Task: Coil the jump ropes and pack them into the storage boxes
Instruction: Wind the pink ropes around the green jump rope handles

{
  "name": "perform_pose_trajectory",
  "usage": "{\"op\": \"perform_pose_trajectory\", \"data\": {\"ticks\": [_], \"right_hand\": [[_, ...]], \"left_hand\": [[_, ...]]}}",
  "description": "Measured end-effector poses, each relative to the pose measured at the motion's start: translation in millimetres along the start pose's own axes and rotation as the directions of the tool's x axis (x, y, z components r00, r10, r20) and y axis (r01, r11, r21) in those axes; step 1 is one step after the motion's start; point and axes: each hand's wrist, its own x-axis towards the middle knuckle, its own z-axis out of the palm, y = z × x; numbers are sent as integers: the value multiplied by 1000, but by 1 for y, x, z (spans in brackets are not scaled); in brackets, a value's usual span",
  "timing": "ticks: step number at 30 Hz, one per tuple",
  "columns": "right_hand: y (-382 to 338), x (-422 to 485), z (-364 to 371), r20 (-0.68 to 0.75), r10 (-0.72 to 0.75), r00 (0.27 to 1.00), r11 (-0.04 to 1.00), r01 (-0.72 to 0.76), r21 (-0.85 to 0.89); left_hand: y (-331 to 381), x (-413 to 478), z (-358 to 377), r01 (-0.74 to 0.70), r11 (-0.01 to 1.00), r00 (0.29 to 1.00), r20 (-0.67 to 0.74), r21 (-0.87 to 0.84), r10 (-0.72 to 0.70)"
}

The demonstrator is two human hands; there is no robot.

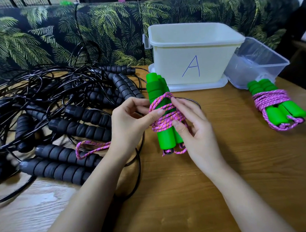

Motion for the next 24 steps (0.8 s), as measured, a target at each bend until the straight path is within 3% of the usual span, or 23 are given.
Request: {"op": "perform_pose_trajectory", "data": {"ticks": [4,7,11,13,17,24], "right_hand": [[-3,-4,1,47,-22,999,987,29,-157],[-5,-5,1,-3,-31,1000,964,29,-266],[-8,-9,4,-83,9,997,927,-40,-373],[-7,-11,5,-95,64,993,940,-92,-327],[-11,-10,8,-68,93,993,993,-97,-62],[-14,-7,9,37,96,995,981,-101,164]], "left_hand": [[1,2,-2,-50,998,995,92,34,46],[2,1,-2,-74,997,977,206,39,64],[2,-2,2,-121,992,964,242,32,110],[2,-2,3,-153,987,958,254,50,135],[3,-2,2,-200,974,963,205,106,176],[-1,2,0,-64,998,998,25,24,63]]}}
